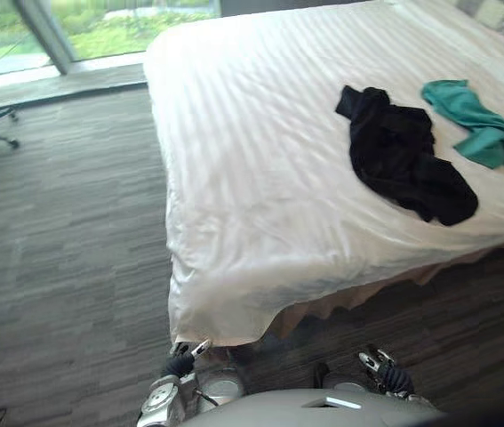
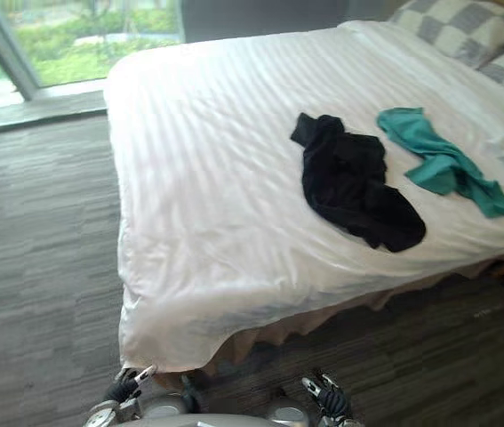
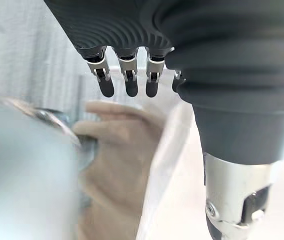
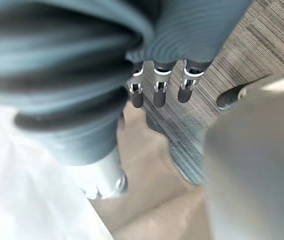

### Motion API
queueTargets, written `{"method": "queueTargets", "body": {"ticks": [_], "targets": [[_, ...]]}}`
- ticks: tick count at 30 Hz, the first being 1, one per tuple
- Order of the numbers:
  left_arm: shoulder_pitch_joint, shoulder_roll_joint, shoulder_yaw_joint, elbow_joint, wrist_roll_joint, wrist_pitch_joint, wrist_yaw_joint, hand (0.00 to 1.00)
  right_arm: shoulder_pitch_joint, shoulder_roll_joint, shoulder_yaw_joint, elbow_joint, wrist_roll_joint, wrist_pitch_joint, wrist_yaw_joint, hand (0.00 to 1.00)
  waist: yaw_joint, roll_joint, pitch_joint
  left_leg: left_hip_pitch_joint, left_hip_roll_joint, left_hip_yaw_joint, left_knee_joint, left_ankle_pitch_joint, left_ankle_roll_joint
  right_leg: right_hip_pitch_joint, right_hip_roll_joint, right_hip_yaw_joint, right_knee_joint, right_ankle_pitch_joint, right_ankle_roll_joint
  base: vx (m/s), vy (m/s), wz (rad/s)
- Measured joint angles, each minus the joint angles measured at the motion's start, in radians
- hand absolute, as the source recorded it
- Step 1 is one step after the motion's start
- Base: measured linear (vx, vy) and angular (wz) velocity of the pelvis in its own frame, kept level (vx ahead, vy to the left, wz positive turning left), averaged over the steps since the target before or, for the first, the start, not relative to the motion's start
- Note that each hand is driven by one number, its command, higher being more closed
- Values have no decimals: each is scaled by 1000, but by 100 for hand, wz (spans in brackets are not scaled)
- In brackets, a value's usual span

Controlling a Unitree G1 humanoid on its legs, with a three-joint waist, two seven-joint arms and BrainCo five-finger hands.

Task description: Tidy the bed and pick cloth on bed and put in laundry

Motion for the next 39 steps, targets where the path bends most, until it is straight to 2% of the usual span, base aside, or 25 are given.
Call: {"method": "queueTargets", "body": {"ticks": [1,3,5,7,9,10,12,14,15,17,18,19,20,21,22,23,25,26,27,28,31,34,35,36,39], "targets": [[2,-5,0,2,0,1,-3,0,1,-5,0,0,6,-2,-2,0,-2,10,-4,4,3,-11,-5,-20,-9,-16,9,23,7,3,5,-81,188,-123],[-32,-1,-9,21,0,3,-12,0,10,3,-2,-2,22,-21,-17,0,-33,18,-8,43,3,4,-88,-83,-30,-60,20,55,26,21,24,-80,169,-59],[-72,1,-12,22,-2,21,-14,0,18,54,-5,-10,23,-37,-26,0,-43,-22,16,79,-20,53,-135,-79,-21,-89,1,76,53,59,29,-147,119,-59],[-80,4,-18,22,-4,34,-14,0,34,91,-5,-44,26,-49,-27,0,-50,-36,22,101,-31,105,-141,-80,-11,-95,-11,56,46,97,27,-203,102,-76],[-77,2,-18,20,-12,47,-12,0,56,104,0,-71,24,-53,-28,0,-51,-47,14,123,-28,159,-161,-72,5,-87,-15,-30,27,137,4,-131,55,-73],[-76,0,-16,17,-22,49,-11,0,75,108,-1,-77,24,-53,-34,0,-55,-42,13,140,-16,191,-175,-63,12,-102,-20,-123,96,112,-33,-90,18,-45],[-72,0,-16,17,-23,56,-10,0,86,106,-1,-97,25,-58,-44,0,-55,-35,11,163,-6,223,-206,-43,4,-116,-21,-195,184,68,-62,-27,1,-42],[-69,9,-8,21,-24,73,-3,0,97,106,-1,-104,25,-62,-50,0,-55,-43,8,206,-17,264,-259,-22,-10,-114,-21,-228,174,73,-54,-3,-30,-64],[-59,21,-16,24,-22,85,-6,0,97,107,-1,-106,22,-67,-57,0,-61,-46,5,225,-35,281,-305,-4,-21,-115,-6,-217,148,85,-50,-25,-34,-66],[-51,24,-19,26,-20,89,-7,0,95,107,8,-106,20,-67,-67,0,-71,-48,5,236,-48,313,-358,23,-19,-112,10,-196,68,127,-54,-50,-27,-72],[-51,26,-18,27,-21,89,-6,0,90,104,15,-106,19,-64,-70,0,-67,-51,7,243,-50,353,-382,37,-19,-104,20,-196,1,98,-103,-85,-36,-92],[-50,27,-18,29,-21,92,-6,0,85,103,15,-106,18,-62,-76,0,-69,-49,7,246,-48,366,-399,40,-13,-105,23,-216,-14,72,-100,-102,-57,-103],[-43,25,-21,34,-13,97,-7,0,78,88,13,-108,18,-56,-87,0,-71,-21,3,258,-17,393,-427,52,-1,-114,28,-268,4,18,-91,-44,-54,-87],[-41,33,-21,36,-10,96,-7,0,69,86,11,-106,18,-42,-94,0,-74,-26,20,286,-12,428,-424,52,-8,-137,13,-307,132,22,-114,4,-37,-73],[-41,47,-21,36,-10,96,-8,0,79,89,11,-105,17,-37,-99,0,-82,-62,17,306,-34,434,-421,45,-26,-122,-2,-322,154,25,-120,36,4,-80],[-39,63,-27,54,-3,105,-8,0,94,94,18,-88,8,-25,-108,0,-65,-74,13,324,-39,444,-409,34,-44,-107,4,-321,133,26,-123,11,17,-89],[-26,59,-43,58,-2,104,-9,0,80,86,17,-87,-2,-14,-111,0,-74,-66,-9,315,-35,462,-421,38,-39,-122,9,-357,110,8,-129,9,9,-85],[-28,59,-61,56,-1,104,-10,0,77,88,13,-86,-5,-8,-112,0,-79,-41,-8,314,-19,489,-432,43,-33,-134,-1,-407,125,-13,-129,69,8,-67],[-36,67,-64,50,-1,100,-15,0,70,88,11,-80,-22,3,-107,0,-79,-69,-12,319,-31,523,-422,34,-48,-144,-45,-479,164,-7,-133,62,29,-71],[-41,67,-64,50,-1,100,-14,0,72,86,11,-73,-25,5,-107,0,-72,-69,-8,328,-34,527,-417,25,-64,-142,-43,-486,157,20,-135,85,42,-71],[-58,45,-79,50,21,100,-15,0,65,85,6,-67,-37,7,-105,0,-85,-46,-3,351,-8,555,-418,28,-73,-102,0,-483,86,57,-127,69,23,-30],[-77,9,-98,36,70,98,-25,0,59,79,-4,-66,-60,8,-101,0,-88,-26,-3,366,9,583,-420,19,-86,-29,54,-469,-73,131,-122,20,26,-21],[-78,7,-96,31,83,94,-32,0,54,80,-3,-66,-61,8,-98,0,-85,-34,-6,367,9,582,-415,16,-87,-17,61,-457,-104,149,-125,38,33,-45],[-77,10,-95,24,96,85,-37,0,46,80,0,-63,-63,8,-93,0,-73,-33,-5,364,6,559,-388,16,-86,2,69,-426,-158,178,-125,45,18,-59],[-75,9,-67,15,88,91,-34,0,23,63,34,-51,-89,18,-89,0,-57,-43,0,341,4,404,-240,-3,-47,15,63,-327,-160,184,-120,85,11,-82]]}}
